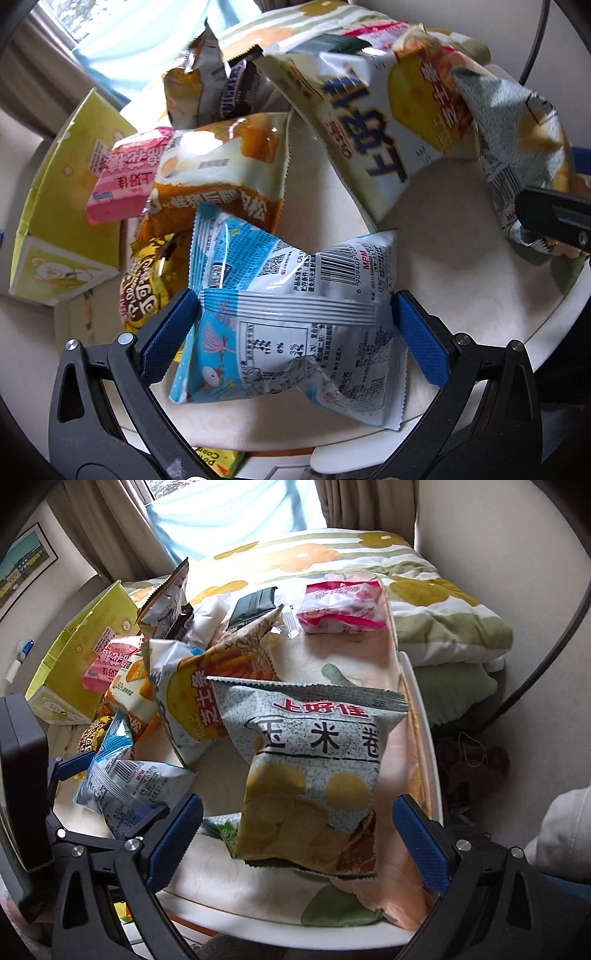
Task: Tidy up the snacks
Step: 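Grasp the blue-white snack bag with the left tool while the right tool grasps the grey-green corn roll bag, then carry both bags over the yellow box and open both tools to drop them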
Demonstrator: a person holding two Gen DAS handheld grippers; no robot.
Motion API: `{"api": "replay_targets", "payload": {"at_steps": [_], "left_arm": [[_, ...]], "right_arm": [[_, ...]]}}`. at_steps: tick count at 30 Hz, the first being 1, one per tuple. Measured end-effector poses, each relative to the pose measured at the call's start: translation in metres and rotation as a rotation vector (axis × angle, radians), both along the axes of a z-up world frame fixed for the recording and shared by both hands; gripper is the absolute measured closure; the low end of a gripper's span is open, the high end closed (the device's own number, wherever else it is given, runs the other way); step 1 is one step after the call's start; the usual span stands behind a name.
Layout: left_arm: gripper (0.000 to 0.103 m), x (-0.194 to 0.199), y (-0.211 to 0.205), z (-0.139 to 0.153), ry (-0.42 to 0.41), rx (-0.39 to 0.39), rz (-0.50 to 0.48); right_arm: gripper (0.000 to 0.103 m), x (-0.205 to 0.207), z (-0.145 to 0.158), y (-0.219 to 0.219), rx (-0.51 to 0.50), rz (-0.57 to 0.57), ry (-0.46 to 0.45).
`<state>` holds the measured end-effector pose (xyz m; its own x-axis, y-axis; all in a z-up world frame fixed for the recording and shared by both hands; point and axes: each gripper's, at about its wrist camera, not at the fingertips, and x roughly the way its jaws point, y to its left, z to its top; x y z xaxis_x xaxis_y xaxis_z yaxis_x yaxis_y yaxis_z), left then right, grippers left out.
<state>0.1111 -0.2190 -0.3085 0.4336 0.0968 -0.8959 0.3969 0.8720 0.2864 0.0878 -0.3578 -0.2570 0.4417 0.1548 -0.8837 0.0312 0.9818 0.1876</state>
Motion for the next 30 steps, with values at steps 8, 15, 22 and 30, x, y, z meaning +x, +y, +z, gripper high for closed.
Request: {"api": "replay_targets", "payload": {"at_steps": [8,15,22,30], "left_arm": [[0.000,0.004,0.004,-0.014,0.029,-0.048,0.046],[0.016,0.009,0.015,-0.014,0.029,-0.061,0.094],[0.027,0.005,0.018,-0.007,0.024,-0.041,0.086],[0.028,-0.003,0.009,0.011,0.008,-0.058,0.092]], "right_arm": [[0.001,0.008,-0.010,-0.002,0.011,-0.001,0.009],[0.001,0.013,-0.015,-0.001,0.010,-0.002,0.016],[0.001,0.012,-0.014,-0.002,0.009,-0.018,0.014],[0.034,0.014,-0.020,-0.003,-0.006,-0.015,0.040]]}}
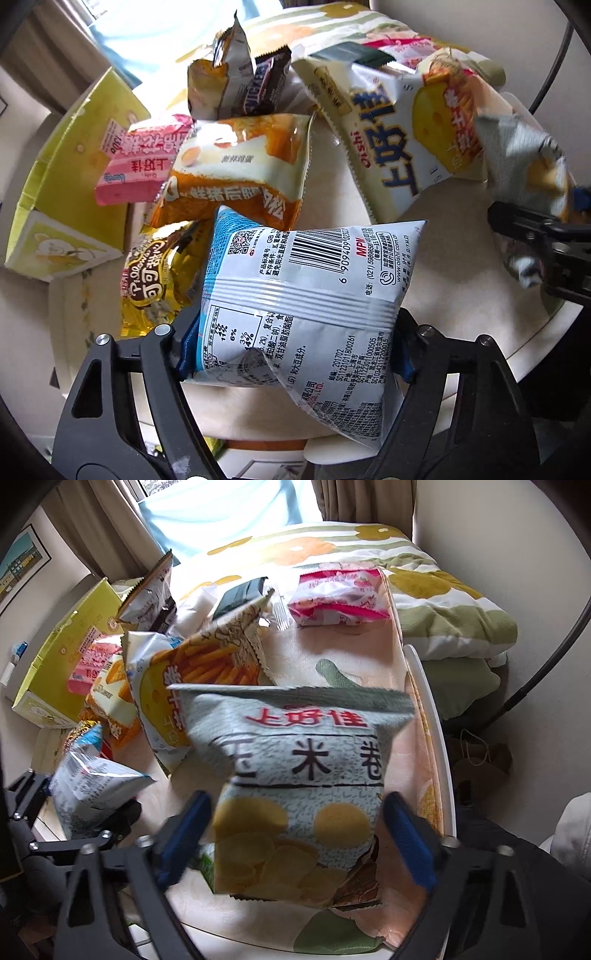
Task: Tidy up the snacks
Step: 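Carry both bags over the yellow box and open both tools to drop them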
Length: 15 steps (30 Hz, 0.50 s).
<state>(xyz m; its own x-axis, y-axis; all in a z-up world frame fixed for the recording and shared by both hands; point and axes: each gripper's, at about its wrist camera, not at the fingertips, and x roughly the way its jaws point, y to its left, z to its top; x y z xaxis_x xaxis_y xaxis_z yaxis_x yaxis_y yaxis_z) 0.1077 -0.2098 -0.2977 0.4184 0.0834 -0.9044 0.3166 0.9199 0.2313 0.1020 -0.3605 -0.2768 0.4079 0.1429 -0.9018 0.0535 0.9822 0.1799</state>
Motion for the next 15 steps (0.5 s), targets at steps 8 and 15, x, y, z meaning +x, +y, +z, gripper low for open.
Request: {"api": "replay_targets", "payload": {"at_steps": [8,15], "left_arm": [[0.028,-0.008,-0.008,0.034,-0.044,-0.009,0.009],[0.028,-0.013,0.007,0.088,-0.146,-0.066,0.066]], "right_arm": [[0.047,-0.011,0.010,-0.010,0.015,-0.016,-0.011],[0.048,-0.019,0.058,-0.005,-0.008,0.007,-0.090]]}}
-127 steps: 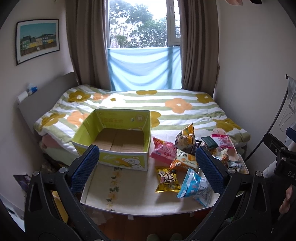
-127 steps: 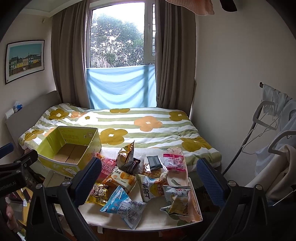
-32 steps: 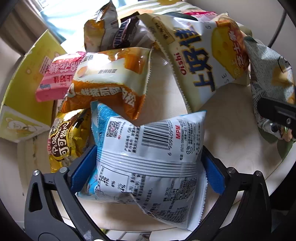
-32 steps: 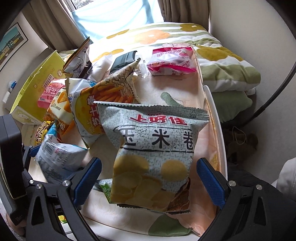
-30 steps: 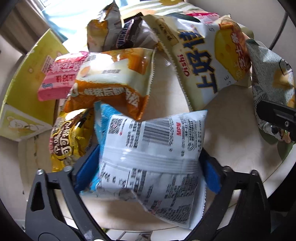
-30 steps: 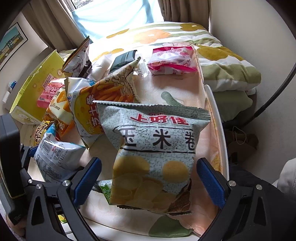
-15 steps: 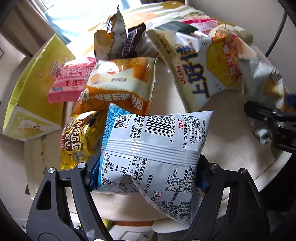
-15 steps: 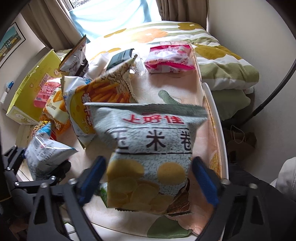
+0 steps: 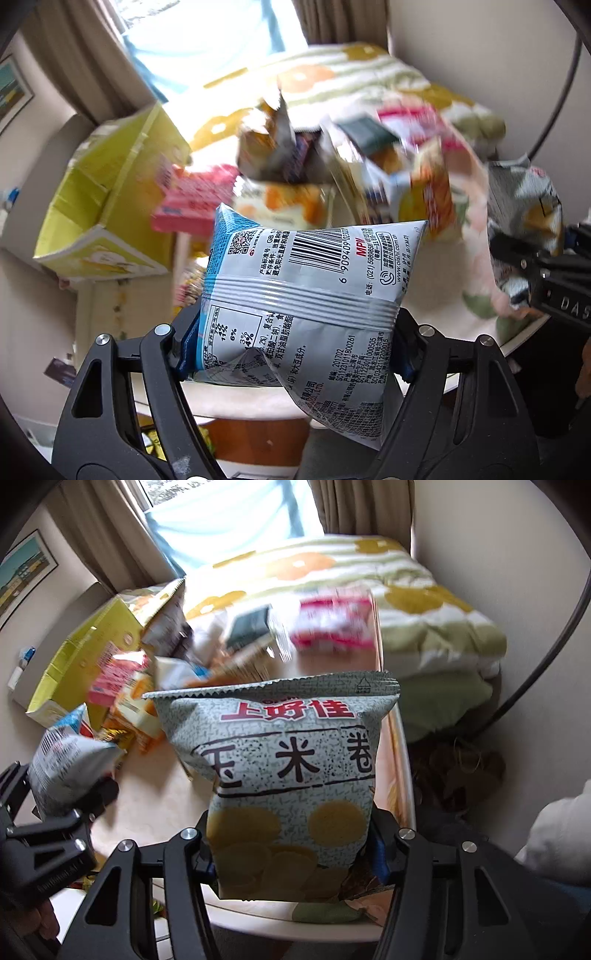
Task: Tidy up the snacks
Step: 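Carry both bags over the yellow box and open both tools to drop them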
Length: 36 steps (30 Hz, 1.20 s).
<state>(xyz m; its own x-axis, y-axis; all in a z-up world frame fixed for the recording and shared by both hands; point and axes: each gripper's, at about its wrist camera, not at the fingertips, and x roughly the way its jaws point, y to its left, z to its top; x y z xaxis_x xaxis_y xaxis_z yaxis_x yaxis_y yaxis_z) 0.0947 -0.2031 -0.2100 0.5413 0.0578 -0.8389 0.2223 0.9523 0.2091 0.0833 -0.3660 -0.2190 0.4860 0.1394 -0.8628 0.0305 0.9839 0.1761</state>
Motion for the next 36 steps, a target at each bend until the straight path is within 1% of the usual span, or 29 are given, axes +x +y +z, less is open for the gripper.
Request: {"api": "replay_targets", "payload": {"at_steps": [6,10,14,19,24,28,32,36], "left_arm": [[0.028,0.008,0.036,0.049,-0.111,-0.063,0.038],[0.028,0.022,0.076,0.080,-0.185,-0.070,0.070],[0.028,0.046,0.130,0.106,-0.240,-0.065,0.110],[0.028,0.089,0.206,0.123,-0.248,-0.071,0.156],[0.028,0.134,0.278,0.121,-0.218,-0.064,0.176],[0.028,0.168,0.320,0.110,-0.178,-0.057,0.167],[0.028,0.203,0.352,0.086,-0.115,-0.046,0.144],[0.027,0.231,0.369,0.056,-0.047,-0.030,0.115]], "right_arm": [[0.048,0.009,0.046,0.020,-0.037,0.054,-0.074],[0.048,0.028,0.077,0.051,-0.048,0.102,-0.140],[0.048,0.058,0.106,0.097,-0.044,0.147,-0.198],[0.048,0.103,0.130,0.172,-0.033,0.214,-0.241],[0.048,0.146,0.139,0.237,-0.006,0.251,-0.248],[0.048,0.180,0.135,0.289,0.009,0.266,-0.232],[0.048,0.205,0.126,0.327,0.011,0.250,-0.198],[0.048,0.216,0.116,0.351,0.016,0.231,-0.161]]}}
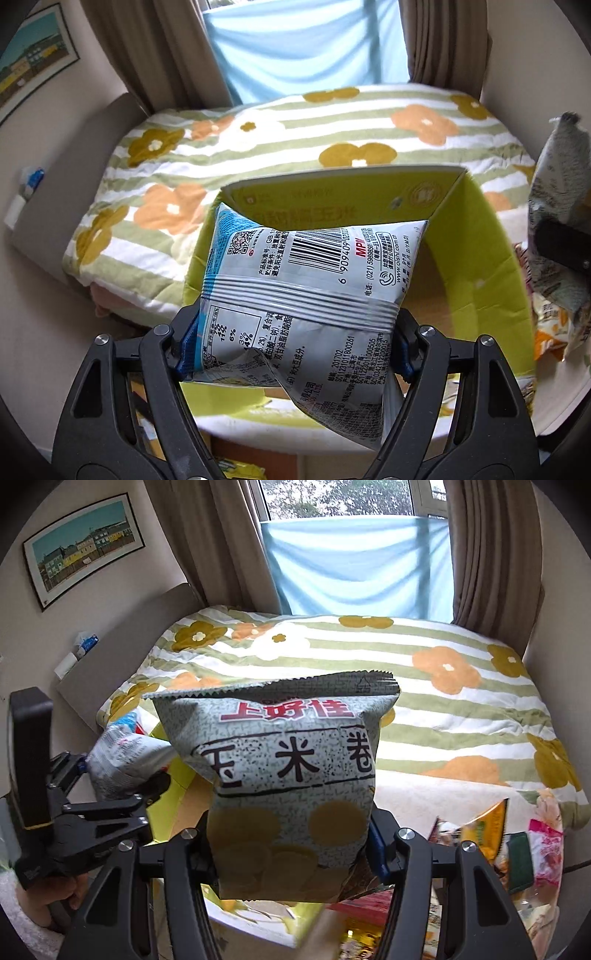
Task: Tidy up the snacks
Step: 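Carry both bags over the yellow box and open both tools to drop them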
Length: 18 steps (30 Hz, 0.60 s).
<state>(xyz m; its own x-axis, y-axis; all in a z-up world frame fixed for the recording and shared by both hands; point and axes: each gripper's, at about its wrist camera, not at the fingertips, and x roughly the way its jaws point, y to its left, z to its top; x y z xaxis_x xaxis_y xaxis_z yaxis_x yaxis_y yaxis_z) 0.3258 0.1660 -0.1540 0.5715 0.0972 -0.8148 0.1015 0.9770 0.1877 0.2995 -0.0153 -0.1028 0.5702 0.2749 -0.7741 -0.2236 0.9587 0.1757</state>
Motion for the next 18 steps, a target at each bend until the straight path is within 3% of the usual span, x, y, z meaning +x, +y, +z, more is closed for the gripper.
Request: {"api": "replay_targets", "payload": {"at_steps": [3,5,8,9,18], "left_arm": [[0.026,0.014,0.003,-0.020,0.040,-0.003,-0.023],[0.020,0.019,0.002,-0.027,0.045,-0.008,-0.050],[0.002,0.022,-0.005,-0.035,0.037,0.026,-0.082],[0.000,0.022,-0.007,-0.037,0.033,0.033,-0.091],[0.000,0.005,-0.001,-0.046,0.090,0.032,-0.101]], "right_arm": [[0.048,0.007,-0.011,0.011,-0.009,-0.016,0.034],[0.048,0.011,-0.017,0.012,-0.010,-0.026,0.053],[0.048,0.016,-0.025,0.014,-0.011,-0.039,0.080],[0.048,0.017,-0.027,0.013,-0.011,-0.041,0.087],[0.048,0.030,-0.044,0.018,-0.001,-0.052,0.147]]}}
